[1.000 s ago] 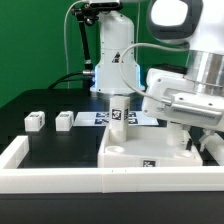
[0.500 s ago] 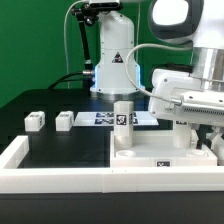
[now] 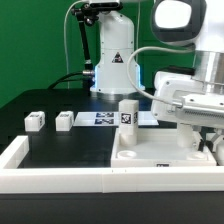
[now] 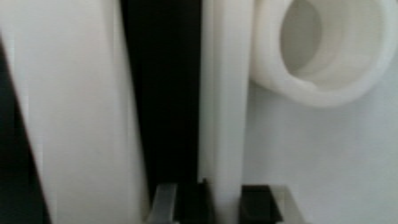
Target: Assemble square table
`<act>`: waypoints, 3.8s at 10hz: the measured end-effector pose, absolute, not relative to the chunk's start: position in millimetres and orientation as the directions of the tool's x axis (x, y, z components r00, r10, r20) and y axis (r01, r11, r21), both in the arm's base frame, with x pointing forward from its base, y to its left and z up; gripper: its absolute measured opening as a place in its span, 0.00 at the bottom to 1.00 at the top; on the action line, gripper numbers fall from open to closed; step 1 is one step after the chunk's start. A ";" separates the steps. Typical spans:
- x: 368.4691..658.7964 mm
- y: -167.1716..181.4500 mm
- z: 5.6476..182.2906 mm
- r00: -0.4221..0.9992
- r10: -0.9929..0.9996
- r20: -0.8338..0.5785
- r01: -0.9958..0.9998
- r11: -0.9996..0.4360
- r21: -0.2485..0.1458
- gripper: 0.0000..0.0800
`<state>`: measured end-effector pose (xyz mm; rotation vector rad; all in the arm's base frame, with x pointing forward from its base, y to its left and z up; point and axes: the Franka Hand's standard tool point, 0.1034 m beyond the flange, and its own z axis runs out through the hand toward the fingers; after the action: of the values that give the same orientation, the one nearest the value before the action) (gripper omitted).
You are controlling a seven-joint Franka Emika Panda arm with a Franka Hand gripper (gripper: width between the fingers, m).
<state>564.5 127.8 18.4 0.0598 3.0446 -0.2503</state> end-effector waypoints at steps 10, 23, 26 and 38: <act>565.7 99.4 23.9 -0.996 0.071 -0.052 0.082 0.963 -0.257 0.77; 575.0 65.7 66.4 -0.940 0.292 -0.174 0.323 0.929 -0.183 0.81; 574.0 37.3 71.4 -0.726 0.646 -0.236 0.673 0.738 -0.049 0.81; 582.3 0.5 87.8 0.160 0.972 -0.170 0.976 -0.130 0.172 0.81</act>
Offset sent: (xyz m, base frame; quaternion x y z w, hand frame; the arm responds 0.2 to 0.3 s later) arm 0.0083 0.0101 0.0064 0.0368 0.0181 -0.0031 0.9992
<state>582.3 0.5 87.8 2.1943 1.8923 -0.0237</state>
